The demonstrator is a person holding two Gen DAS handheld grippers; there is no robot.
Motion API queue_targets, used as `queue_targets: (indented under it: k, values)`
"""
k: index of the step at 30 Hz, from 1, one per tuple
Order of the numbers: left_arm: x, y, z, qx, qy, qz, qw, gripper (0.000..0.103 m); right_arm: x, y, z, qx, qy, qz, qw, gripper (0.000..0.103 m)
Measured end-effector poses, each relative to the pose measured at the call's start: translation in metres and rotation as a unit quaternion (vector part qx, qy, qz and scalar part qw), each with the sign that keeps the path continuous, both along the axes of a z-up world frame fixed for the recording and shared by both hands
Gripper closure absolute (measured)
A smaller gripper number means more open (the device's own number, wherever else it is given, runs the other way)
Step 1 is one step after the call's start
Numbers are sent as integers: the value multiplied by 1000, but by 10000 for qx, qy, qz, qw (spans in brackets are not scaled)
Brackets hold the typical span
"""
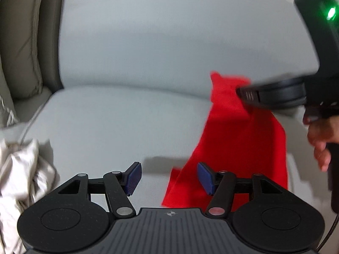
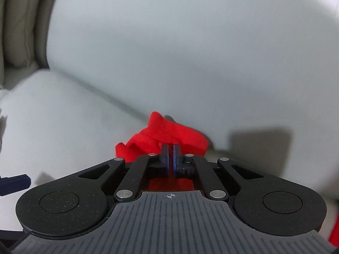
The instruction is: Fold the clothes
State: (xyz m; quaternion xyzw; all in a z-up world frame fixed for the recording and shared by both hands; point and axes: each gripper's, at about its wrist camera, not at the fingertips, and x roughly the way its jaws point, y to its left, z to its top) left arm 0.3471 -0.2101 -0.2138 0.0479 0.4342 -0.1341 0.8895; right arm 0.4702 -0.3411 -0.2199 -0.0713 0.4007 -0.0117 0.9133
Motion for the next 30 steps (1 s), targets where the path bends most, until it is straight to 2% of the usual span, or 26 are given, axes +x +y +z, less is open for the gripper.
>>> queue_targets:
  k: [4, 7, 9, 12, 13, 14, 15, 16, 18, 19, 21, 23, 25, 27, 30]
  values:
    - [16, -8, 34, -74, -598, 37, 9982, 47, 7, 11, 80, -475, -1432, 214, 9883, 101]
    - [30, -19, 63, -112, -1137, 49, 9934, 46, 22, 14, 115, -921, -2127, 228, 9725, 101]
    - [42, -32, 73, -121, -1239, 31, 9922, 46, 47, 19, 133, -1420, -2494, 212, 9577, 101]
    - [46, -46, 68, 45, -1124, 13, 9936, 46, 75, 21, 131, -1698, -2386, 182, 9560, 97]
    - [46, -49, 65, 71, -1077, 29, 9942, 46, 83, 16, 125, -1710, -2137, 157, 9617, 93]
    - [43, -52, 58, 113, -971, 70, 9952, 46, 91, 12, 119, -1722, -1887, 133, 9667, 83]
    - [39, -54, 54, 140, -920, 95, 9956, 46, 98, 8, 113, -1737, -1679, 118, 9703, 81]
    - [34, -55, 50, 165, -872, 118, 9960, 46, 96, 11, 107, -1807, -1825, 186, 9663, 77]
    - [28, -54, 48, 178, -824, 127, 9964, 46, 87, 13, 107, -1979, -1787, 358, 9631, 68]
    - [24, -53, 46, 184, -800, 132, 9965, 46, 81, 13, 108, -2054, -1756, 475, 9616, 53]
    - [18, -52, 44, 197, -752, 141, 9969, 46, 74, 14, 110, -1993, -1693, 598, 9634, 47]
    - [11, -51, 42, 209, -704, 150, 9972, 46, 61, 11, 115, -2007, -1672, 673, 9629, 36]
    - [1, -50, 44, 245, -671, 152, 9973, 46, 52, 9, 120, -2074, -1652, 711, 9616, 31]
    - [-4, -45, 49, 283, -634, 164, 9975, 46, 43, 7, 128, -2102, -1580, 766, 9618, 31]
    - [-11, -35, 58, 244, -528, 219, 9981, 46, 18, 3, 147, -1819, -1423, 652, 9708, 30]
